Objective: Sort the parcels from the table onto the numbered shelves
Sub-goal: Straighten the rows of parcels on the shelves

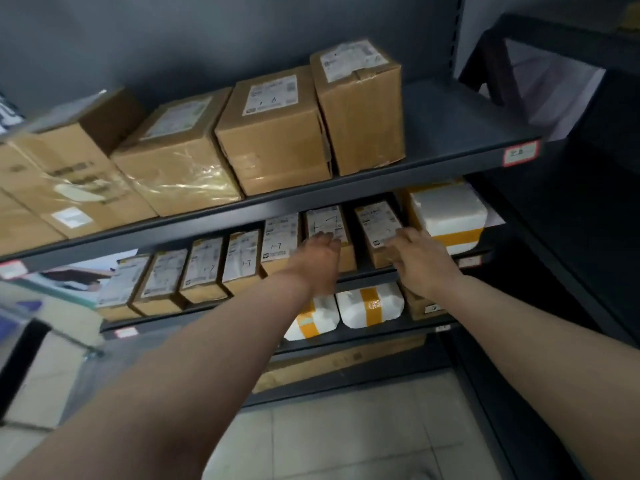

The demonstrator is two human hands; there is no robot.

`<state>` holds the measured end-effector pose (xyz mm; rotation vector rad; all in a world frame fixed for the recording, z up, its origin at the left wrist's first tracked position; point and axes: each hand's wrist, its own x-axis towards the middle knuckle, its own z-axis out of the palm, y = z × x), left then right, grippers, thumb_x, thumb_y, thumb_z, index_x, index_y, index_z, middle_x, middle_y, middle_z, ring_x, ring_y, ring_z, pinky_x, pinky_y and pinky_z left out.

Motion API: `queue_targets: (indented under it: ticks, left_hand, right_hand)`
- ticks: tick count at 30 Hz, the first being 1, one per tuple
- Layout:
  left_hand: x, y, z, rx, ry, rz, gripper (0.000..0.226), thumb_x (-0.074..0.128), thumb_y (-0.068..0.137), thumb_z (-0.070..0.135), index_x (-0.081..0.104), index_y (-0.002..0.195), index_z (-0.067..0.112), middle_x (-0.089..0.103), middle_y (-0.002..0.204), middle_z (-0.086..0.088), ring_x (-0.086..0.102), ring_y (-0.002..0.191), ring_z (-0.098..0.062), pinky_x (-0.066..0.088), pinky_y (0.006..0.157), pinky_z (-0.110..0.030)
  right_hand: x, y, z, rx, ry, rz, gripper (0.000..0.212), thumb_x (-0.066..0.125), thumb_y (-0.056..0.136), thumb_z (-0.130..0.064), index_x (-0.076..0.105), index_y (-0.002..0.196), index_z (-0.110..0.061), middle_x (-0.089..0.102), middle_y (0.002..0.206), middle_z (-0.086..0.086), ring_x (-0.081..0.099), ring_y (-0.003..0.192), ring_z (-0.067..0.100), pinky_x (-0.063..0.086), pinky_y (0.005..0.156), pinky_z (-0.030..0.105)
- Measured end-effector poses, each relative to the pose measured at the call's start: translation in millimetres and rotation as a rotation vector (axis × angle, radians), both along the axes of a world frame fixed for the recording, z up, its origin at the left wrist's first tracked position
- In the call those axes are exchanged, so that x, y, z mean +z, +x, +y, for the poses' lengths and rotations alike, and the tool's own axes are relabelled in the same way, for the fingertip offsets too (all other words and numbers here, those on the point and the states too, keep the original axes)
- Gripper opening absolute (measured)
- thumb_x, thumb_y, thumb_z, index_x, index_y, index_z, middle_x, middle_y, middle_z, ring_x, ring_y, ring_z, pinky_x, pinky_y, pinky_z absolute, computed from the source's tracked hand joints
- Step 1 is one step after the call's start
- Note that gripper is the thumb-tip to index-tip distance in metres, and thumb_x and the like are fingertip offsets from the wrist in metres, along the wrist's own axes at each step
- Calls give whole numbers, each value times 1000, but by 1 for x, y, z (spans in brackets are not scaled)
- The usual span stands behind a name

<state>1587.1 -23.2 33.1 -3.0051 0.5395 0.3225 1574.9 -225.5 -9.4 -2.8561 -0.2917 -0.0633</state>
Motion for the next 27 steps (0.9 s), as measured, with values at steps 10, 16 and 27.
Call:
queue_targets:
  ticks: [10, 16, 27]
  left_hand:
    - [-10, -36, 98, 355, 7, -61, 72, 59, 93, 14, 20, 153, 11, 17, 161, -10, 17, 148, -26, 20, 119, -39]
    - [-8, -62, 188, 509, 1, 11, 69, 61, 92, 24, 27, 151, 10, 21, 159, -11, 21, 147, -28, 23, 118, -42]
    - [-23, -58, 386, 655, -150, 9, 69, 61, 92, 16, 27, 152, 16, 23, 158, -12, 23, 145, -33, 27, 115, -48]
  right_hand:
    - [-6, 11, 108, 310, 9, 11, 39, 56, 92, -19, 49, 129, -15, 40, 143, 5, 35, 132, 26, 35, 104, 40]
    - [1, 5, 197, 430, 20, 25, 37, 54, 93, -20, 48, 130, -19, 43, 139, 3, 35, 132, 22, 32, 107, 40]
    - [-13, -6, 376, 410, 30, 66, 44, 60, 92, -22, 46, 132, -15, 44, 138, 7, 42, 130, 24, 39, 107, 41]
